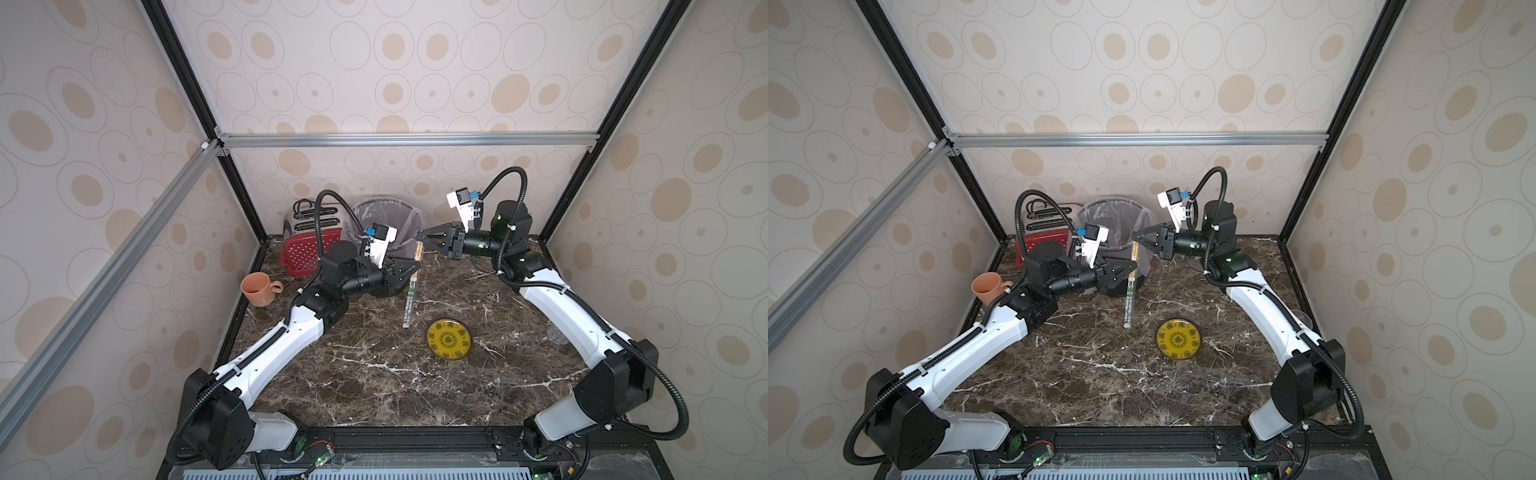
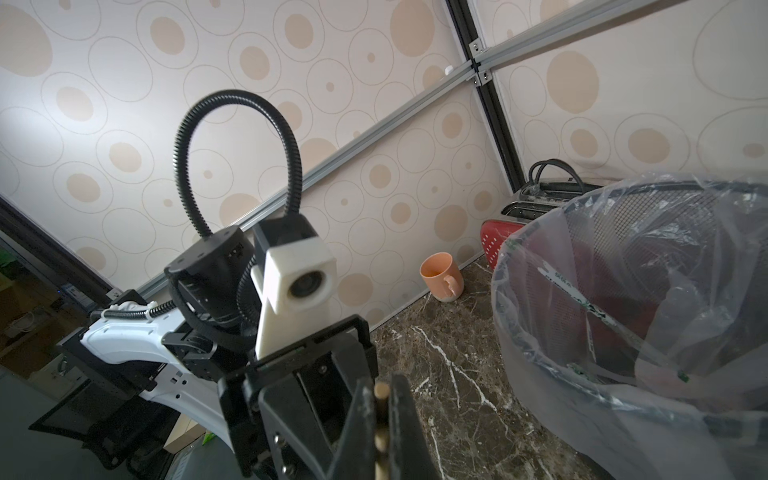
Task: Remove the packaging of disposable chopsticks
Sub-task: Remove the packet bag from the disposable chopsticks.
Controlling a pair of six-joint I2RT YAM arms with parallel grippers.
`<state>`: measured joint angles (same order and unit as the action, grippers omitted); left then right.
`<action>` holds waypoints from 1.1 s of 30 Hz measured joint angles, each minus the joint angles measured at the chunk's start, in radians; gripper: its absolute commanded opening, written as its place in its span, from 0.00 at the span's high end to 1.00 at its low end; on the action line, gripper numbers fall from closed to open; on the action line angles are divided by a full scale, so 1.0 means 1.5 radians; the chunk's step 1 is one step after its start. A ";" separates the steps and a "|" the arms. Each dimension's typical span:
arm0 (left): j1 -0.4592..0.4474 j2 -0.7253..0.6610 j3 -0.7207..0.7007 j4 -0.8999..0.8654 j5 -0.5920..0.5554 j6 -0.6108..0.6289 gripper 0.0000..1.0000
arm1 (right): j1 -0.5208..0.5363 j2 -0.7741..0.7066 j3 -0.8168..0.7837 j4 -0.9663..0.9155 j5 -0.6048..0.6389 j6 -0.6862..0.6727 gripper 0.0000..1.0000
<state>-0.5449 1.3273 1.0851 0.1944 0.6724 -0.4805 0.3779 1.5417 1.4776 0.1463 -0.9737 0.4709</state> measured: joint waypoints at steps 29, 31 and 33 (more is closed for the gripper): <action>0.000 -0.058 -0.153 -0.070 -0.001 0.020 0.72 | -0.021 0.016 0.071 0.007 0.033 -0.005 1.00; 0.000 -0.053 -0.153 -0.071 -0.002 0.021 0.72 | -0.021 0.016 0.071 0.007 0.034 -0.005 1.00; 0.000 -0.047 -0.153 -0.071 -0.003 0.022 0.76 | -0.021 0.016 0.071 0.007 0.034 -0.005 1.00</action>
<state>-0.5449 1.2572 0.8551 0.0879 0.6685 -0.4477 0.3462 1.5658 1.5841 0.1566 -0.9234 0.4633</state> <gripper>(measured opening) 0.275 0.066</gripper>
